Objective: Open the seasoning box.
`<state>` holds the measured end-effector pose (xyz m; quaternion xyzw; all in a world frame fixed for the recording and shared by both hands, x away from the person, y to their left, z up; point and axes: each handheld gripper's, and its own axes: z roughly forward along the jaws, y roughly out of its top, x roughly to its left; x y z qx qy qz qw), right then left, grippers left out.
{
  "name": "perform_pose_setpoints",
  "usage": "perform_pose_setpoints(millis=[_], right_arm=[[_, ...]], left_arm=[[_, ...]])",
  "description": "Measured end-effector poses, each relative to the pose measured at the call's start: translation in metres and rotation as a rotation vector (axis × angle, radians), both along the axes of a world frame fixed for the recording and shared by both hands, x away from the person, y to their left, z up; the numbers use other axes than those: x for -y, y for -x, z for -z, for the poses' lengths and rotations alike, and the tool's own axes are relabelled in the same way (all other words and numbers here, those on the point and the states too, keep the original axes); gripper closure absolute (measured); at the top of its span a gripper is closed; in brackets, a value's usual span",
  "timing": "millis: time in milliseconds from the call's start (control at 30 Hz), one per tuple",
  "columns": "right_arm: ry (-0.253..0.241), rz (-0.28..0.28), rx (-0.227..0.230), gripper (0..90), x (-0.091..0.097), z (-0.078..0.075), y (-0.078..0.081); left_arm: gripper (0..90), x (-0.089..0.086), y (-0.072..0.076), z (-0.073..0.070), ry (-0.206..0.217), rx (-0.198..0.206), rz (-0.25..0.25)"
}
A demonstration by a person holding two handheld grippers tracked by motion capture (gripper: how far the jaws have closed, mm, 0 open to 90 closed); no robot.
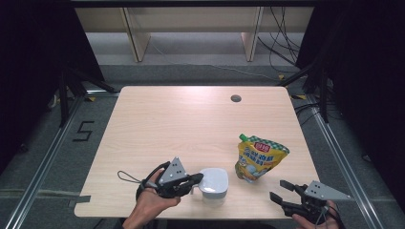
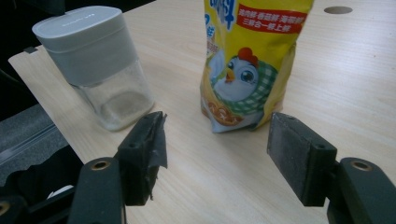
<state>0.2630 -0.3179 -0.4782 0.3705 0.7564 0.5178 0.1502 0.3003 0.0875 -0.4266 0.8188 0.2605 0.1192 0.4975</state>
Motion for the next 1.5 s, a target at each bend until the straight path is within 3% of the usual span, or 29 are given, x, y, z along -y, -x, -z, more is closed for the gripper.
perform_pose_setpoints(millis=[100,133,267,300,367,400,467,500,600,633,667,700,733,833,933,1133,1167,1200,1333,1467,1500], right_arm=[[-0.01,-0.029,0.002,43.5,-0.007,-0.002,0.0],[-0.011,-0.023,-0.017,44.6,-0.009,-0.004,0.002],[0.008,-0.06,0.023,50.7,-0.013,-0.004,-0.001],[-0.018,-0.064,-0.002,58.5,-0.019,-0.006,0.001],[-0.015,-0.07,-0.007,60.8,-0.021,-0.007,0.001],[-0.011,-0.094,0.029,66.8,-0.025,-0.008,-0.001],[-0.012,-0.104,0.03,69.3,-0.027,-0.009,-0.001],[-0.007,-0.122,0.051,73.0,-0.033,-0.01,-0.003],[0.014,-0.142,0.081,76.0,-0.037,-0.01,-0.006],[0.0,-0.153,0.047,78.5,-0.042,-0.011,-0.005],[0.001,-0.15,0.033,79.4,-0.045,-0.011,-0.005],[0.022,-0.173,0.076,80.2,-0.046,-0.011,-0.009],[0.012,-0.174,0.075,81.1,-0.05,-0.011,-0.009],[0.021,-0.194,0.074,82.6,-0.059,-0.012,-0.01],[0.022,-0.216,0.087,84.0,-0.062,-0.013,-0.011],[0.011,-0.24,0.087,88.1,-0.075,-0.016,-0.013],[0.01,-0.255,0.108,89.2,-0.08,-0.016,-0.014],[0.019,-0.261,0.096,89.7,-0.082,-0.016,-0.013],[0.001,-0.283,0.096,90.0,-0.089,-0.016,-0.015],[0.018,-0.29,0.11,90.0,-0.097,-0.02,-0.018],[0.001,-0.301,0.103,90.0,-0.1,-0.02,-0.019]], left_arm=[[89.0,-0.002,-0.001,0.001,-0.002,0.012,0.011],[89.0,-0.002,0.0,0.002,0.014,0.005,0.006],[89.0,-0.003,0.0,0.002,0.018,0.0,-0.001],[89.0,-0.004,0.0,0.002,0.02,0.001,0.001],[89.0,-0.005,0.0,0.003,0.024,-0.002,-0.003],[89.0,-0.005,0.0,0.003,0.026,-0.001,-0.003],[89.0,-0.005,-0.001,0.003,0.019,0.012,0.008],[88.9,-0.006,-0.004,0.003,0.021,0.042,0.021],[89.0,-0.007,-0.001,0.004,0.031,0.022,0.002],[88.9,-0.006,0.001,0.004,0.039,0.001,-0.003],[88.9,-0.006,0.001,0.004,0.041,0.001,0.001],[88.9,-0.007,0.0,0.004,0.038,0.006,0.009],[88.9,-0.006,0.002,0.005,0.057,-0.018,-0.014],[89.0,-0.008,0.001,0.006,0.052,-0.004,-0.006],[88.9,-0.007,0.002,0.006,0.068,-0.017,-0.016],[89.0,-0.01,0.002,0.005,0.041,-0.014,-0.023],[89.0,-0.011,0.002,0.006,0.037,-0.007,-0.017],[89.0,-0.01,0.003,0.007,0.057,-0.02,-0.027],[88.9,-0.01,0.003,0.006,0.051,-0.018,-0.021],[88.9,-0.01,0.003,0.007,0.06,-0.019,-0.017],[88.9,-0.011,0.003,0.006,0.052,-0.02,-0.021]])
